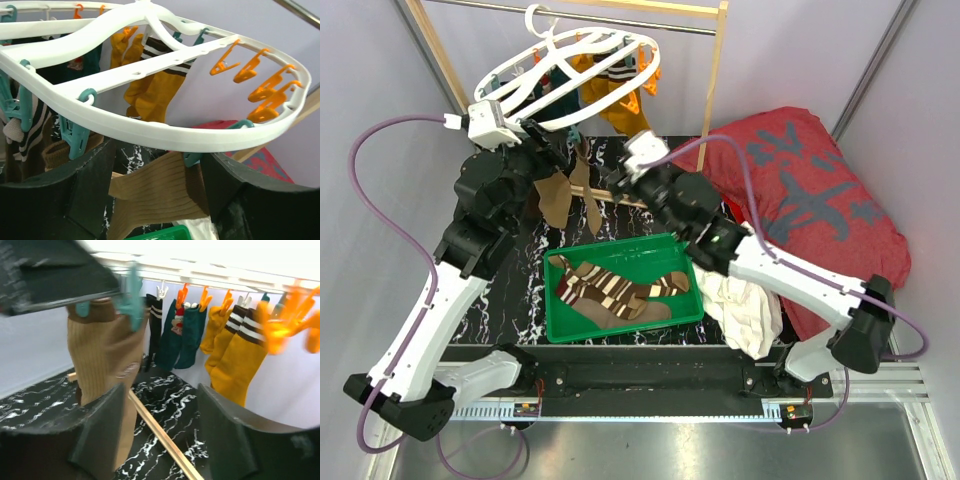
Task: Clip the socks to the hanger
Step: Clamp the sock onto the hanger, then open the clamp at the hanger.
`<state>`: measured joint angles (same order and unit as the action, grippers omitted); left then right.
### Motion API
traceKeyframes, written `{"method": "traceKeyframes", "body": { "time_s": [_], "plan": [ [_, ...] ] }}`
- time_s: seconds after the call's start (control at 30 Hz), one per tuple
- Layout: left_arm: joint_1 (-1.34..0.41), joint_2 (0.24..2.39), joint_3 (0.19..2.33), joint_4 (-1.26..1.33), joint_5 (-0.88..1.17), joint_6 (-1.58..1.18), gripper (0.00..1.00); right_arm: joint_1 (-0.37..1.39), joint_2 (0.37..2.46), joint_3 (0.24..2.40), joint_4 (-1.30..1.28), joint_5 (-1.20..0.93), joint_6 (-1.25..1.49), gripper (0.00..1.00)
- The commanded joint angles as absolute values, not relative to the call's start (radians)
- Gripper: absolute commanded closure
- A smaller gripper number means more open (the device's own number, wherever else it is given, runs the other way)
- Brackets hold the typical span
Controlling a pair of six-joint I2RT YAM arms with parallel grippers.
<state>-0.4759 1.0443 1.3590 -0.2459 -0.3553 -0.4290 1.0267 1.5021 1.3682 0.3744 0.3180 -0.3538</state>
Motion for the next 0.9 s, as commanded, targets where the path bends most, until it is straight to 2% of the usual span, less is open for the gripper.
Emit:
{"method": "traceKeyframes", "body": {
  "time_s": [0.0,0.23,0.87],
  "plan": [
    [-0.44,1.058,1.362,-0.192,-0.411,-0.385,0.29,0.89,1.393,1.365,0.272,0.048,-0.19,0.29],
    [-0.408,1.042,1.358,-0.193,-0.416,-0.371,0.28,0.796,1.4,1.399,0.259,-0.063,-0.18,0.28],
    [-0.397,0.986,1.339,-0.23,-0.4,-0.353,0.27,0.643,1.678,1.69,0.281,-0.422,-0.045,0.27]
  ]
}}
